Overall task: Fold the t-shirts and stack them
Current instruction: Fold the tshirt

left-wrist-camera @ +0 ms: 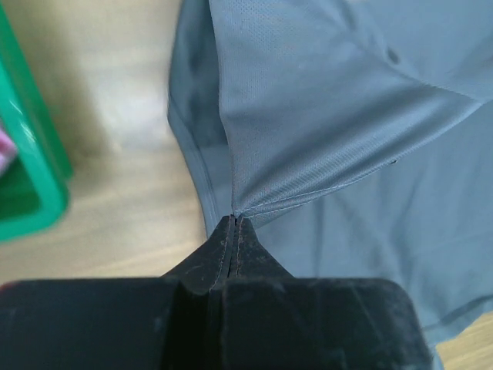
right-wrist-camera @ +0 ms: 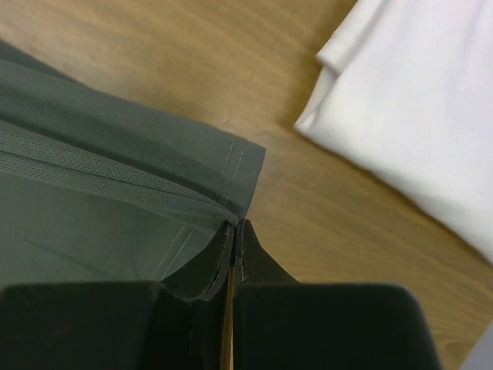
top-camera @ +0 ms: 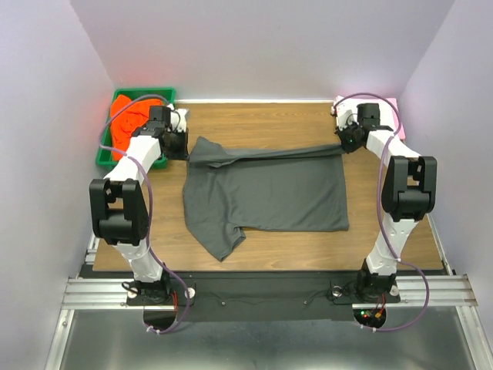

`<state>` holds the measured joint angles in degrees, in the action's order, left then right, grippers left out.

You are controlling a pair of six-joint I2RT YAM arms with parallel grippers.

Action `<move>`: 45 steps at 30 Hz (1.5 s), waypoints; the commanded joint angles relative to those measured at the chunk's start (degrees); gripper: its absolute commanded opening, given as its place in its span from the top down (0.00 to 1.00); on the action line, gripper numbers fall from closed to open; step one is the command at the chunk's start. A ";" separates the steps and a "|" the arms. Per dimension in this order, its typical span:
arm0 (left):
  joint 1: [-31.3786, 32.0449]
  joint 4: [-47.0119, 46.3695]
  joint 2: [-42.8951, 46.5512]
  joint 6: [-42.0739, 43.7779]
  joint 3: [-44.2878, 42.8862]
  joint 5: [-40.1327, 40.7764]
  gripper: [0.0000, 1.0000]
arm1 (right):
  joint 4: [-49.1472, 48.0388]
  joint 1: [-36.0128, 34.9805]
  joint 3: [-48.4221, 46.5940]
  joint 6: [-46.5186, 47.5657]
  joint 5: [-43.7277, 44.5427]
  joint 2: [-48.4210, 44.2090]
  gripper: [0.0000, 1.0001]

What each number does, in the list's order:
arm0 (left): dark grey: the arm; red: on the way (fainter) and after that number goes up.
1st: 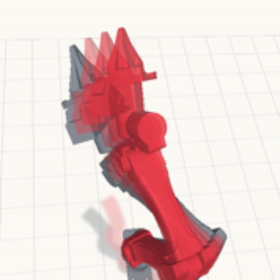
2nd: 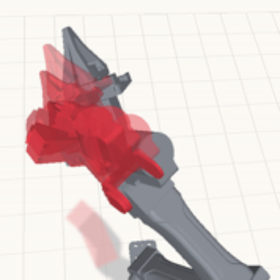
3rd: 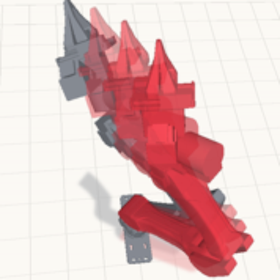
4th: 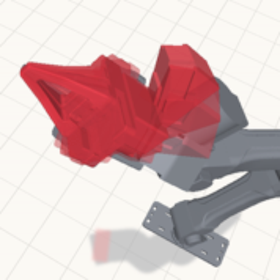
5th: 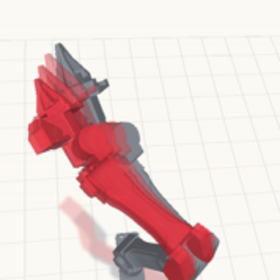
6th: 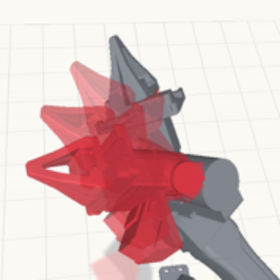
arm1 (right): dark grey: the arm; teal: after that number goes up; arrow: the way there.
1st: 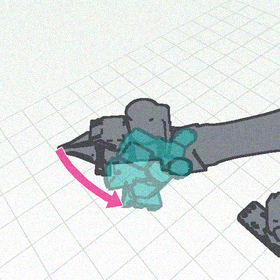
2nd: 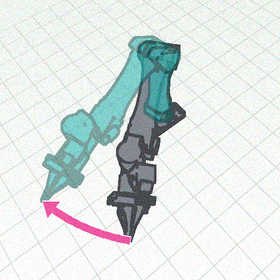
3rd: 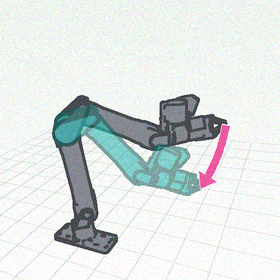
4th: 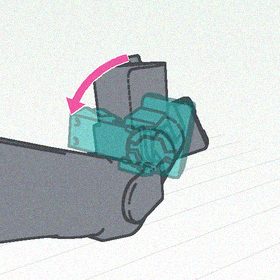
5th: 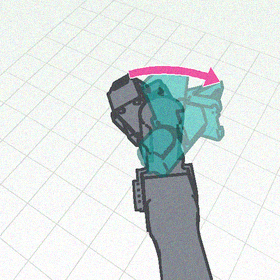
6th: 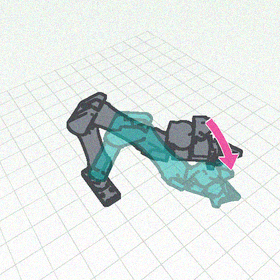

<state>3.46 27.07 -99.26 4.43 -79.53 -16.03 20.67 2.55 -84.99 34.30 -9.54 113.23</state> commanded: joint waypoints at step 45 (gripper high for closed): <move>0.84 1.49 0.48 0.58 8.25 4.52 1.00 | 15.02 0.09 6.68 4.10 -5.57 -8.11 0.99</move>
<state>4.75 27.59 -99.53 4.23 -68.97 -12.78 33.63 2.55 -77.62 38.96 -13.82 108.29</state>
